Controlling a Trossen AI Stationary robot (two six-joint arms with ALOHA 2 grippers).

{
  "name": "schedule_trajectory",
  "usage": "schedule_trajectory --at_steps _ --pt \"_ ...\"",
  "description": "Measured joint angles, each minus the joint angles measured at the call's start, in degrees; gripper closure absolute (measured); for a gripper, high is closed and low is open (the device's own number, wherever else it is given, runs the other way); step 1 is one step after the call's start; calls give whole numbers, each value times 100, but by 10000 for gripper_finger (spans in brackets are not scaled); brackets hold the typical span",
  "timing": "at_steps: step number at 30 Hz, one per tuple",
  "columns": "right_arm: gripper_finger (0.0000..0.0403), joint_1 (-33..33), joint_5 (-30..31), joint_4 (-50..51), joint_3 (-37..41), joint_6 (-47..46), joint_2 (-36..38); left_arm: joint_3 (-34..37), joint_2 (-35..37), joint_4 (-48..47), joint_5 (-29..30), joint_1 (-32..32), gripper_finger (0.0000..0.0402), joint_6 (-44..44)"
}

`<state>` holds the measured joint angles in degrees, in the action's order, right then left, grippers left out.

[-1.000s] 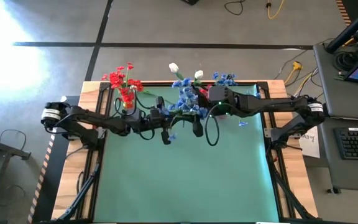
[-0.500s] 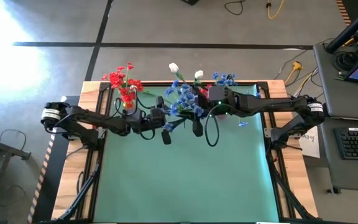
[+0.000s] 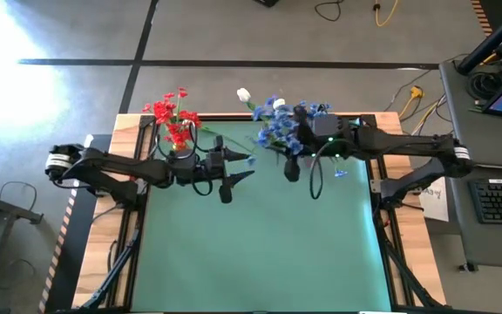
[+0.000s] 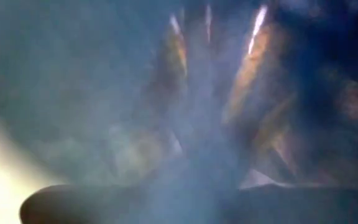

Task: Sort flowers into vase by color
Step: Put the blue flower into the violet vase

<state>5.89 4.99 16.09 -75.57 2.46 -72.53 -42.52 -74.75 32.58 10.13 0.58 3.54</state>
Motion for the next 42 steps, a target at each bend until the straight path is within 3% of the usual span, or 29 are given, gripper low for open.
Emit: schedule_trajectory --at_steps 7,17,25,30,36,42 --pt "390 -33 1001 952 158 -436 494 0 583 -1077 2 0 194 -128" --pt "390 -112 1271 -263 1626 -595 1353 0 1253 -1865 0 0 194 -215" --pt "390 -127 2935 -307 2414 -1392 1979 0 1415 -2371 257 0 194 -311" --pt "390 -127 3373 -210 2511 -1611 2041 0 1405 -2501 722 5 194 -409" --pt "390 -127 3957 476 2275 -1956 2006 0 1409 -2556 747 4 194 -473" --pt "390 -125 4570 478 2336 -1954 1991 0 1403 -2556 752 0 194 -474"
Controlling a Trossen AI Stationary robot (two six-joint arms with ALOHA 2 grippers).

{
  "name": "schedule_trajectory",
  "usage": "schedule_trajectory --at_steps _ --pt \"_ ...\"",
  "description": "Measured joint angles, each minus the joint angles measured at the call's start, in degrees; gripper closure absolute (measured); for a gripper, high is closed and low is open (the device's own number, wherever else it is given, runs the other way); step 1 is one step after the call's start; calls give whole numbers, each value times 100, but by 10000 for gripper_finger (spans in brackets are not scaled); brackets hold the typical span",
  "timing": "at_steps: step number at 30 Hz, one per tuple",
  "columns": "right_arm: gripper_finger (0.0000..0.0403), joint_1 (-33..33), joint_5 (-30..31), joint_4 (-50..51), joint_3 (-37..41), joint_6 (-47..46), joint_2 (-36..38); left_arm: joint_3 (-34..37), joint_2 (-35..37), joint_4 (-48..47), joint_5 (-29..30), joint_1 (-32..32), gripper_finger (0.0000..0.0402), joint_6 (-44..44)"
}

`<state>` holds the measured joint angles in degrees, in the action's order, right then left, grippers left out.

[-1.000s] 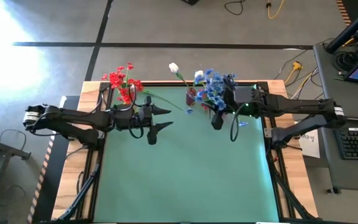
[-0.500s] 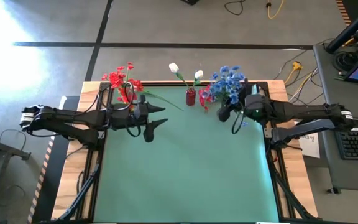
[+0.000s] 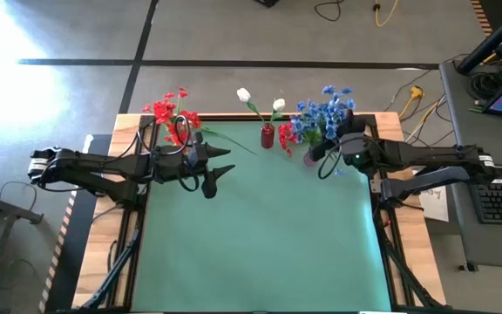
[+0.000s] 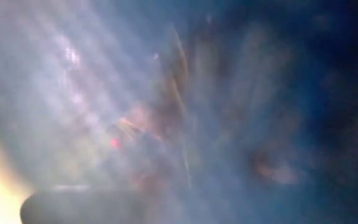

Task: Sort flowers into vase by color
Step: Put the blue flower into the violet vase

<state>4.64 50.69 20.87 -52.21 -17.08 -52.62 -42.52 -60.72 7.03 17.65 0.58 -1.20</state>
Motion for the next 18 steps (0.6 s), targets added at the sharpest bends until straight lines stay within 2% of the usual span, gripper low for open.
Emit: schedule_trajectory --at_steps 12,18 --pt "390 4 632 -206 88 -592 -281 0 -1 -63 293 2 194 -26" --pt "390 6 645 -493 90 -592 -521 0 -4 -114 292 0 194 -65"
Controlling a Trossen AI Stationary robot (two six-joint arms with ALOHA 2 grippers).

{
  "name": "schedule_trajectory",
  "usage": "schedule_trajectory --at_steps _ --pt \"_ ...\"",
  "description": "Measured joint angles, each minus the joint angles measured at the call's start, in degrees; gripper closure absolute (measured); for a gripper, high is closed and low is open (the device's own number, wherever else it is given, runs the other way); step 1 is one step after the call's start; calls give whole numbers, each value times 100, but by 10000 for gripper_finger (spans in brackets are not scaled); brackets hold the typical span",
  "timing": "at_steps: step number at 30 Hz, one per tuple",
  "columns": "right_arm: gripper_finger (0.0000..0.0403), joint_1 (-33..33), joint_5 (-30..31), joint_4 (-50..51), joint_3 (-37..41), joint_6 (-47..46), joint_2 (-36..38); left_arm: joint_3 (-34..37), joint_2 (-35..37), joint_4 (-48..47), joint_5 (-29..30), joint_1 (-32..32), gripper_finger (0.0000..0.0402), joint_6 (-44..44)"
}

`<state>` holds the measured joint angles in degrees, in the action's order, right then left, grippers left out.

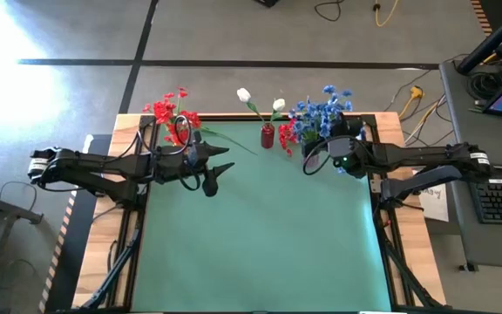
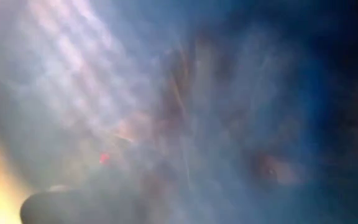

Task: Sort flowers into vase by color
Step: Put the blue flower into the violet vase

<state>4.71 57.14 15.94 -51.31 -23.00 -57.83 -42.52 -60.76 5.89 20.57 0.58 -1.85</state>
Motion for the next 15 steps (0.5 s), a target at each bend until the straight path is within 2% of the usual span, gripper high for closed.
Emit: schedule_trajectory --at_steps 15 --pt "390 22 55 263 0 2 -143 2 1 -54 3 0 194 -2"
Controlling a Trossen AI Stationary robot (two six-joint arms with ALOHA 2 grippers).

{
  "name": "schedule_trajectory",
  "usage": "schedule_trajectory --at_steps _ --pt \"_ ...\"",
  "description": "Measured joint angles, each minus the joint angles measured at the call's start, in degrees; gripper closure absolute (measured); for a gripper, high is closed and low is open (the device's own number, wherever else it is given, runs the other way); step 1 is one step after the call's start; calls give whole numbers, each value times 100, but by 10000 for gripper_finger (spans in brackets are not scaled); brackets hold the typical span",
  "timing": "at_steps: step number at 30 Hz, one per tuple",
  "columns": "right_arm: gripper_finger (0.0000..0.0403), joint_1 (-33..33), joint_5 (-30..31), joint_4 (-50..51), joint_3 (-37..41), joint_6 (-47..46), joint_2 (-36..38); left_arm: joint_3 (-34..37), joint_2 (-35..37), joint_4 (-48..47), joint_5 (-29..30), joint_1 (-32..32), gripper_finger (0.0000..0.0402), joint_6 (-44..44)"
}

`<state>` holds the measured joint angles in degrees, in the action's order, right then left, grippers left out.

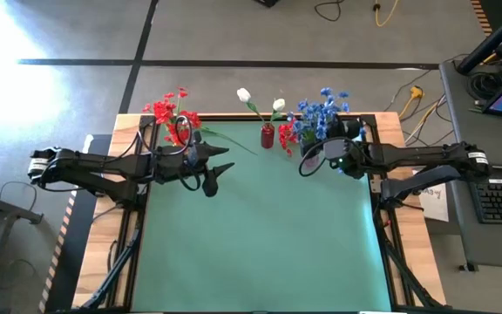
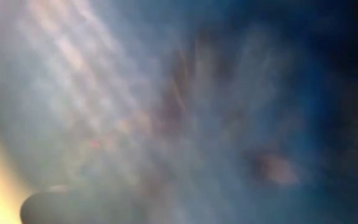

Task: Sort flowers into vase by color
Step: Put the blue flower into the violet vase

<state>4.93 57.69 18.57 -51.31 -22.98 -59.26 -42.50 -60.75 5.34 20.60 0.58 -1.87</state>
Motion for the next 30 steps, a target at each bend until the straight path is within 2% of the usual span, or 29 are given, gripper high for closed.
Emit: schedule_trajectory --at_steps 30 --pt "390 11 -2 89 0 -183 -237 0 -2 4 2 0 194 2"
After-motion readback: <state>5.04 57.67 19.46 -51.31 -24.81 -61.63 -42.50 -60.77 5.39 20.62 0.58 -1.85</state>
